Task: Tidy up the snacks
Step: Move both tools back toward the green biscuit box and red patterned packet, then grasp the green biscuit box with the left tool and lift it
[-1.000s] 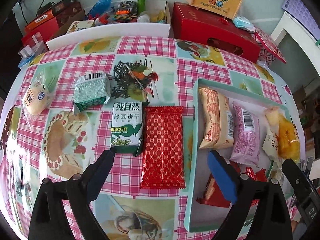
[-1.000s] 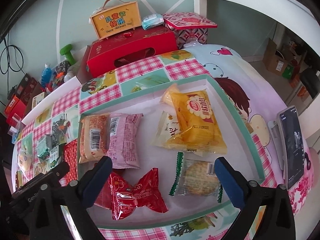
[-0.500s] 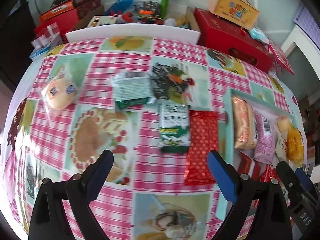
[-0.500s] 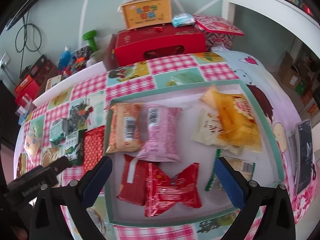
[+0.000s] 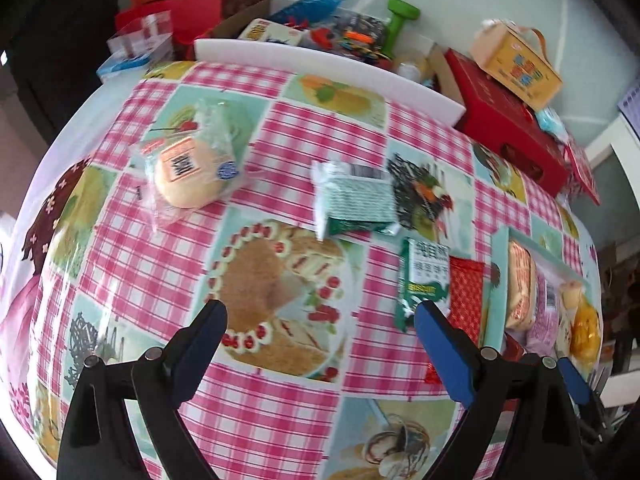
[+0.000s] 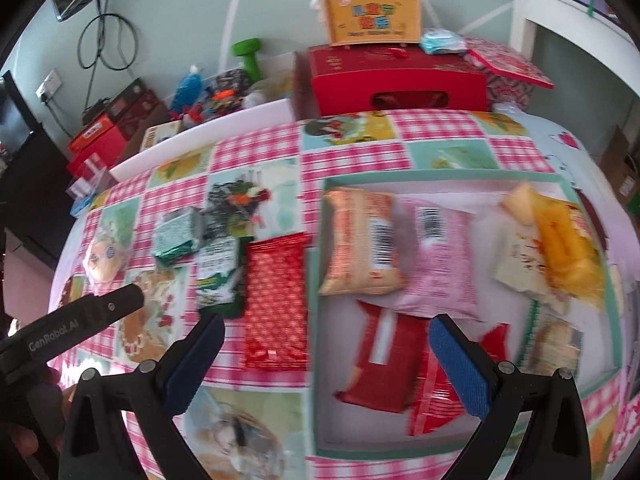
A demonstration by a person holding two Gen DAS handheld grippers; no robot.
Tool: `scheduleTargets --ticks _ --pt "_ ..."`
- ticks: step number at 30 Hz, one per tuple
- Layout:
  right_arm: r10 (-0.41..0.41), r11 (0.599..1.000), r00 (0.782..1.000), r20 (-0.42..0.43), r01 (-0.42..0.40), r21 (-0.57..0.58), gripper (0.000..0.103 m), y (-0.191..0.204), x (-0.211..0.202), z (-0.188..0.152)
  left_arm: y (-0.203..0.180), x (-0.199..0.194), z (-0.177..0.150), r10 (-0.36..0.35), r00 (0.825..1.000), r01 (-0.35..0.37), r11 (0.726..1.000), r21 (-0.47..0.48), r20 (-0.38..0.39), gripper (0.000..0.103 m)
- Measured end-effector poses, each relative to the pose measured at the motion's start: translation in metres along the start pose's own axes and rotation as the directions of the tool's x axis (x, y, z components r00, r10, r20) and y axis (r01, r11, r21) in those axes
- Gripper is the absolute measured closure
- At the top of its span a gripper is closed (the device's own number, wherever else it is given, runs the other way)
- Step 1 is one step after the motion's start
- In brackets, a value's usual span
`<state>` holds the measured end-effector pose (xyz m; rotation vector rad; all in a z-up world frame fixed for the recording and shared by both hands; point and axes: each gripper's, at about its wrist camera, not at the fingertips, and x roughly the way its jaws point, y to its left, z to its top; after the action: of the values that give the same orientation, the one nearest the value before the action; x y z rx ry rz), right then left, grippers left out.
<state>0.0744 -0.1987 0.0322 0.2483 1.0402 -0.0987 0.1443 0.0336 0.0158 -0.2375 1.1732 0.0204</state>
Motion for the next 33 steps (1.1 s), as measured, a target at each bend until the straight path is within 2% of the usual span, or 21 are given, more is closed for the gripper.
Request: scheduleTargets --ticks 3,6,12,17,22,31,33 --pt "0.041 0.999 0.999 0.005 -0.041 -0.023 0.000 0.015 0.007 0.001 0.010 0.003 0.003 -0.004 1.000 0.004 1.000 -0.030 -0.007 0.008" --pt "0.041 0.998 0.999 0.010 -0.041 -0.051 0.001 0.023 0.012 0.003 0.012 0.009 0.005 -0.010 1.000 0.010 0.999 -0.041 -0.016 0.008" --pt "0.056 0.996 0.998 0.014 -0.055 -0.076 0.011 0.029 0.025 0.008 0.003 0.019 0.009 -0.038 0.999 0.037 0.999 -0.026 -0.028 0.008" --pt "-0.001 0.997 1.000 0.029 0.003 -0.076 0.017 0.024 0.031 0.016 -0.012 0.027 0.016 -0.065 0.997 0.064 0.998 -0.010 -0.032 0.008" --pt "-0.072 0.995 0.996 0.056 0.075 -0.063 0.018 0.011 0.032 0.023 -0.031 0.034 0.021 -0.068 0.998 0.068 0.997 0.031 -0.010 0.008" --pt "-0.114 0.993 0.991 0.069 0.115 -0.006 0.019 -0.015 0.028 0.032 -0.067 0.058 0.023 -0.071 0.997 0.072 0.992 0.103 -0.014 0.008" --pt "-0.121 0.993 0.990 0.067 0.120 0.014 0.019 -0.021 0.027 0.033 -0.074 0.063 0.025 -0.079 0.997 0.076 0.989 0.128 0.018 0.008"
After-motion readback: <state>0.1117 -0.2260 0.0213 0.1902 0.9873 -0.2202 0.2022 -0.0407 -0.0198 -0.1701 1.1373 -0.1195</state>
